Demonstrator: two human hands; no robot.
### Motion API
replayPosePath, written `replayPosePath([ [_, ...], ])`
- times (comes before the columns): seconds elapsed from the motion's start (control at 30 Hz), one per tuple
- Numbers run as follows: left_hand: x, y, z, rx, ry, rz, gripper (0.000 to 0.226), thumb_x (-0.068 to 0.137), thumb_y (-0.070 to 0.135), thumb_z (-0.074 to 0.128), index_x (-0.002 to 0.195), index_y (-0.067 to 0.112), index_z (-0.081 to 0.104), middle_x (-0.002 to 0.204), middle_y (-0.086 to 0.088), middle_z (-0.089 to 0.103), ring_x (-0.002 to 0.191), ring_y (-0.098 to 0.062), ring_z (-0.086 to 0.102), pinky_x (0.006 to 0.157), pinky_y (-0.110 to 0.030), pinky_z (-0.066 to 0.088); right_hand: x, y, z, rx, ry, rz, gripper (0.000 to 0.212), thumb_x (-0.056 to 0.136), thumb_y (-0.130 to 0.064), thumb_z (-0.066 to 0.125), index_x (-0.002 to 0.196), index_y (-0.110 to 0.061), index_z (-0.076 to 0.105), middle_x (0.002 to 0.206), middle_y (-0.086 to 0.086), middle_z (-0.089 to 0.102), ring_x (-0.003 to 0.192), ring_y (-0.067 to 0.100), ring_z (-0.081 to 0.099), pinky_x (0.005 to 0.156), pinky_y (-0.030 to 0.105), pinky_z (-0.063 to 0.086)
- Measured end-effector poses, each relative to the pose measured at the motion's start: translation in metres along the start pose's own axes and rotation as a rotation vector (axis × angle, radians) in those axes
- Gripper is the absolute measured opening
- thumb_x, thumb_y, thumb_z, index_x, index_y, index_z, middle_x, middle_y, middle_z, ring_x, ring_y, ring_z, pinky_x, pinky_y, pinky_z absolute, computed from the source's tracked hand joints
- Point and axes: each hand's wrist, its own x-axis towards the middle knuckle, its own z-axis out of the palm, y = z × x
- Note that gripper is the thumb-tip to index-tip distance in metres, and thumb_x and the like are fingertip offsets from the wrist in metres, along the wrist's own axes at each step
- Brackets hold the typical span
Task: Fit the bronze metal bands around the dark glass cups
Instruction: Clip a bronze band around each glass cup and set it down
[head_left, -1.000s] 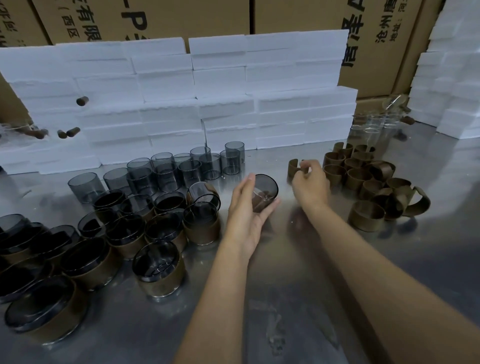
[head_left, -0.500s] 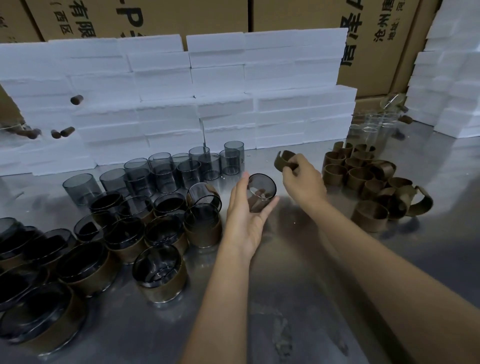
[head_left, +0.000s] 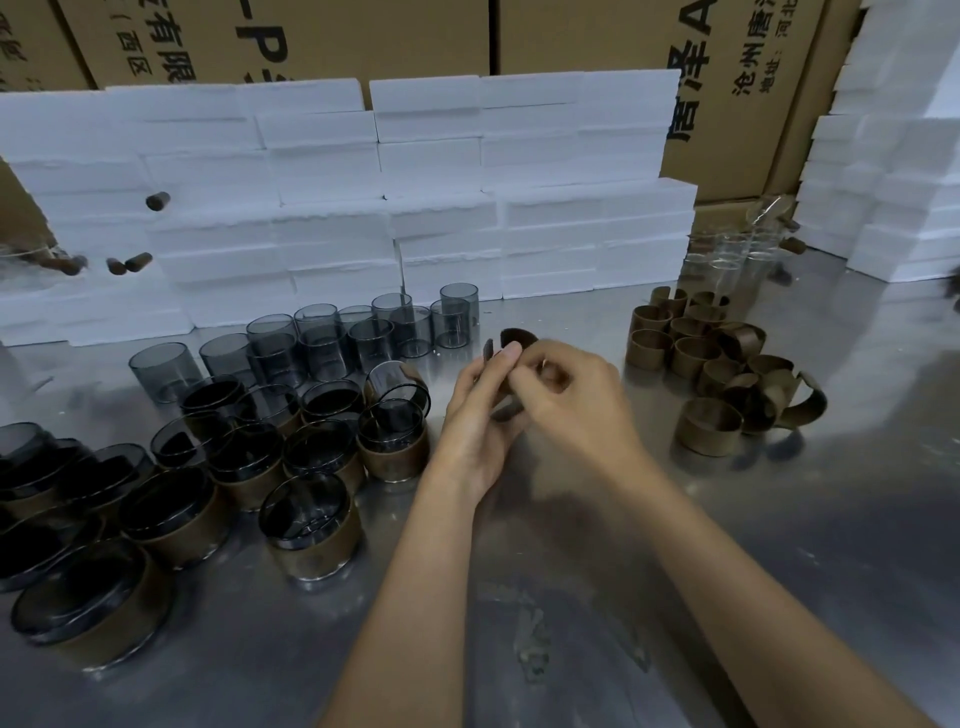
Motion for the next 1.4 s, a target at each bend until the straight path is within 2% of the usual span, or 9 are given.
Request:
replayPosePath([
  [0.13, 0.003, -0.003, -0.004, 0.024, 0.014, 0.007, 0.039, 0.081, 0.027, 0.083, 0.107, 0.012, 0.058, 0.100, -0.016, 0.066, 0.111, -0.031, 0.065, 0.086, -0.038, 0.060, 0.021, -0.003, -0.007, 0.294, 0.201, 0.179, 0.017, 0.090, -0.045, 0.066, 0.102, -0.035, 0.061, 0.077, -0.010, 0.057, 0.070, -0.001, 0.056, 0.071, 0.029, 0.042],
  [0.2, 0.002, -0.003, -0.004, 0.043, -0.030, 0.000, 0.029, 0.087, 0.024, 0.079, 0.105, 0.012, 0.060, 0.110, -0.027, 0.065, 0.119, -0.036, 0.064, 0.093, -0.044, 0.059, 0.029, 0.000, 0.001, 0.327, 0.066, 0.325, 0.047, 0.090, -0.060, 0.064, 0.125, -0.033, 0.053, 0.109, -0.004, 0.060, 0.101, 0.006, 0.061, 0.088, 0.033, 0.046],
  [0.27, 0.003, -0.006, -0.006, 0.058, -0.070, 0.004, 0.027, 0.090, 0.023, 0.075, 0.111, 0.012, 0.061, 0.117, -0.027, 0.068, 0.124, -0.039, 0.063, 0.098, -0.048, 0.057, 0.027, 0.008, 0.014, 0.383, -0.086, 0.452, 0.068, 0.087, -0.074, 0.058, 0.135, -0.027, 0.053, 0.124, 0.000, 0.063, 0.110, 0.014, 0.064, 0.098, 0.037, 0.049],
  [0.37, 0.004, -0.007, -0.005, 0.104, -0.054, 0.020, 0.037, 0.088, 0.025, 0.078, 0.119, 0.011, 0.062, 0.110, -0.016, 0.073, 0.120, -0.035, 0.066, 0.094, -0.044, 0.058, 0.023, 0.021, 0.023, 0.431, -0.199, 0.465, 0.064, 0.087, -0.083, 0.044, 0.107, -0.031, 0.076, 0.101, -0.007, 0.078, 0.081, -0.001, 0.071, 0.076, 0.023, 0.048],
  [0.47, 0.002, -0.006, -0.003, 0.123, -0.033, 0.034, 0.052, 0.079, 0.031, 0.082, 0.123, 0.008, 0.063, 0.105, -0.014, 0.071, 0.105, -0.025, 0.071, 0.086, -0.038, 0.059, 0.022, 0.025, 0.019, 0.450, -0.176, 0.412, 0.057, 0.090, -0.082, 0.039, 0.087, -0.042, 0.079, 0.081, -0.022, 0.076, 0.073, -0.011, 0.068, 0.069, 0.017, 0.044],
  [0.7, 0.000, -0.004, -0.001, 0.144, -0.018, 0.034, 0.043, 0.090, 0.026, 0.074, 0.126, 0.004, 0.063, 0.100, -0.008, 0.072, 0.098, -0.015, 0.071, 0.082, -0.034, 0.059, 0.016, 0.023, 0.016, 0.417, -0.130, 0.387, 0.064, 0.090, -0.083, 0.036, 0.099, -0.036, 0.079, 0.088, -0.022, 0.076, 0.095, -0.004, 0.067, 0.083, 0.023, 0.047],
  [1.13, -0.006, 0.000, 0.002, 0.098, -0.065, -0.045, 0.029, 0.095, 0.012, 0.061, 0.124, 0.006, 0.062, 0.131, -0.028, 0.062, 0.119, -0.035, 0.061, 0.096, -0.048, 0.056, 0.019, 0.035, 0.026, 0.481, 0.035, 0.385, 0.056, 0.100, -0.067, 0.041, 0.096, -0.022, 0.074, 0.094, -0.003, 0.077, 0.099, 0.017, 0.071, 0.100, 0.046, 0.054],
  [1.3, -0.004, 0.005, 0.010, 0.191, 0.079, -0.063, 0.065, 0.104, 0.050, 0.041, 0.134, -0.005, 0.059, 0.131, -0.026, 0.063, 0.112, -0.034, 0.062, 0.092, -0.041, 0.050, 0.018, 0.031, 0.029, 0.462, 0.103, 0.269, 0.042, 0.105, -0.056, 0.043, 0.086, -0.024, 0.063, 0.074, -0.017, 0.072, 0.078, -0.002, 0.065, 0.077, 0.018, 0.050],
  [1.4, 0.001, 0.002, 0.011, 0.198, 0.232, -0.064, 0.066, 0.109, 0.048, 0.033, 0.136, -0.007, 0.057, 0.136, -0.029, 0.061, 0.125, -0.041, 0.059, 0.112, -0.049, 0.041, 0.015, 0.026, 0.033, 0.442, 0.049, 0.204, 0.020, 0.103, -0.043, 0.053, 0.088, -0.032, 0.061, 0.092, -0.009, 0.070, 0.080, -0.003, 0.065, 0.071, 0.010, 0.045],
])
